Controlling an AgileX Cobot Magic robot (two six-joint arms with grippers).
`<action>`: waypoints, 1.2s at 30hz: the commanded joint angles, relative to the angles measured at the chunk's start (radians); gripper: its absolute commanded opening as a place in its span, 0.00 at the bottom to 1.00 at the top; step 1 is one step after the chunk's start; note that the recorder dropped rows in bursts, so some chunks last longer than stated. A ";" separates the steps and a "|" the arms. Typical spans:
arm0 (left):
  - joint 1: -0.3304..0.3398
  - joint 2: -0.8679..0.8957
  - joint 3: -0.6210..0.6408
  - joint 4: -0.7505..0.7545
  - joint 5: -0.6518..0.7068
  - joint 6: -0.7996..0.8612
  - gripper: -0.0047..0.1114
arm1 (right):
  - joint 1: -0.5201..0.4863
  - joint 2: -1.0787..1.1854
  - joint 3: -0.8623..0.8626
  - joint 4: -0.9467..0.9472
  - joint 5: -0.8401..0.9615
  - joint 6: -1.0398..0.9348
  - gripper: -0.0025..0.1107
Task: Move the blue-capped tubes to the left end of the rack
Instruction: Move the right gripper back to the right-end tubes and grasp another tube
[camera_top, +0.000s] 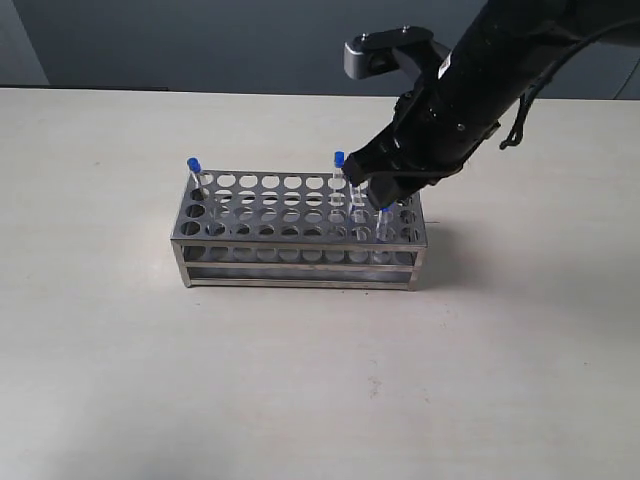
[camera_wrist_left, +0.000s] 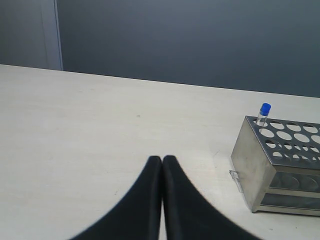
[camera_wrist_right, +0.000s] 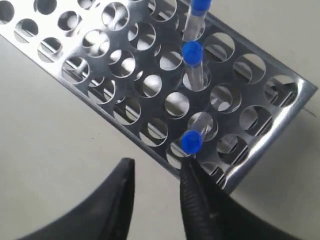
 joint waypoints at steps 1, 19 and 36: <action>-0.011 -0.005 -0.003 0.001 0.003 0.000 0.05 | -0.003 0.044 0.005 0.003 -0.007 -0.009 0.30; -0.011 -0.005 -0.003 0.001 0.003 0.000 0.05 | -0.003 0.046 0.005 -0.034 -0.003 -0.009 0.02; -0.011 -0.005 -0.003 0.001 0.003 0.000 0.05 | -0.003 -0.134 0.003 -0.038 -0.014 -0.009 0.02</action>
